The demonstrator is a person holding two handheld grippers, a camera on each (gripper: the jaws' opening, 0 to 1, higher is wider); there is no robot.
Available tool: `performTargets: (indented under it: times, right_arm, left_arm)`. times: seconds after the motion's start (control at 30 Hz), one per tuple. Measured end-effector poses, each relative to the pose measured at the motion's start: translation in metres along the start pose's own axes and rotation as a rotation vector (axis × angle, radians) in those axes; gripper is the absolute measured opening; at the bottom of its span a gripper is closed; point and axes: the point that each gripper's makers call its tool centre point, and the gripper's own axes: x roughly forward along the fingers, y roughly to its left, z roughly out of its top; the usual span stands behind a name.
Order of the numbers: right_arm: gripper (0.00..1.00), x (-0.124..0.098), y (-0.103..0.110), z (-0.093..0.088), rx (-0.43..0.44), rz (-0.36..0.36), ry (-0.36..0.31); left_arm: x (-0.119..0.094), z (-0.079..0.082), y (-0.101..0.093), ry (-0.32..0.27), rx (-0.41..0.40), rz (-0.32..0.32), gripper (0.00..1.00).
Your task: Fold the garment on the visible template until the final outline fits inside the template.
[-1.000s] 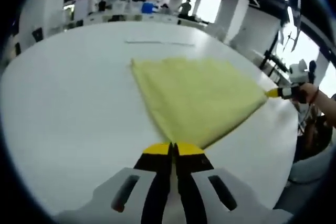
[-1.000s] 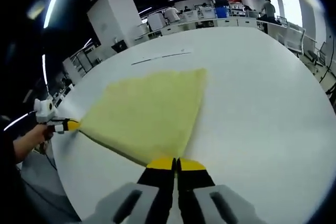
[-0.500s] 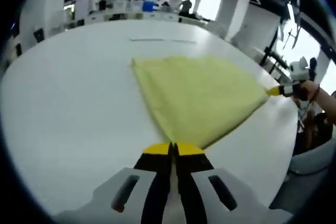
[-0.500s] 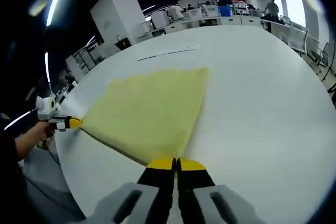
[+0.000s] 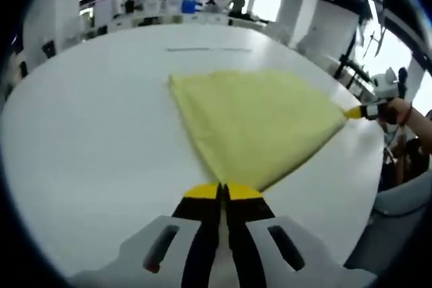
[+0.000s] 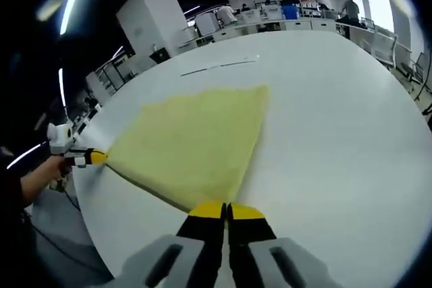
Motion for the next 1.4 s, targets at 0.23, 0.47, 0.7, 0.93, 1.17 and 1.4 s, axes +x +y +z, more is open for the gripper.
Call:
performTargets:
  times: [0.23,0.47,0.7,0.93,1.17,1.4]
  right_arm:
    - [0.0,-0.001,0.002,-0.001,-0.011,0.005,0.003]
    - [0.02,-0.001,0.003,-0.004,-0.096,-0.019,0.027]
    - [0.22,-0.003,0.0,0.001,-0.072,-0.031,0.009]
    - [0.38,-0.008,0.01,0.014,-0.041,-0.01,-0.029]
    - [0.55,-0.015,0.022,0.028,-0.055,0.014,-0.052]
    - [0.74,-0.022,0.039,0.039,-0.085,0.037,-0.074]
  left_arm:
    - [-0.003,-0.004,0.0,0.003,-0.006,0.004,0.0]
    - [-0.006,-0.004,0.007,-0.036,-0.089,0.001,0.02]
    - [-0.012,0.0,0.012,-0.049,-0.08,0.006,0.15]
    - [-0.019,0.011,0.008,-0.081,-0.071,0.003,0.27]
    - [-0.025,0.025,-0.006,-0.118,-0.041,-0.027,0.42]
    - [-0.038,0.044,-0.013,-0.158,-0.032,-0.045,0.58]
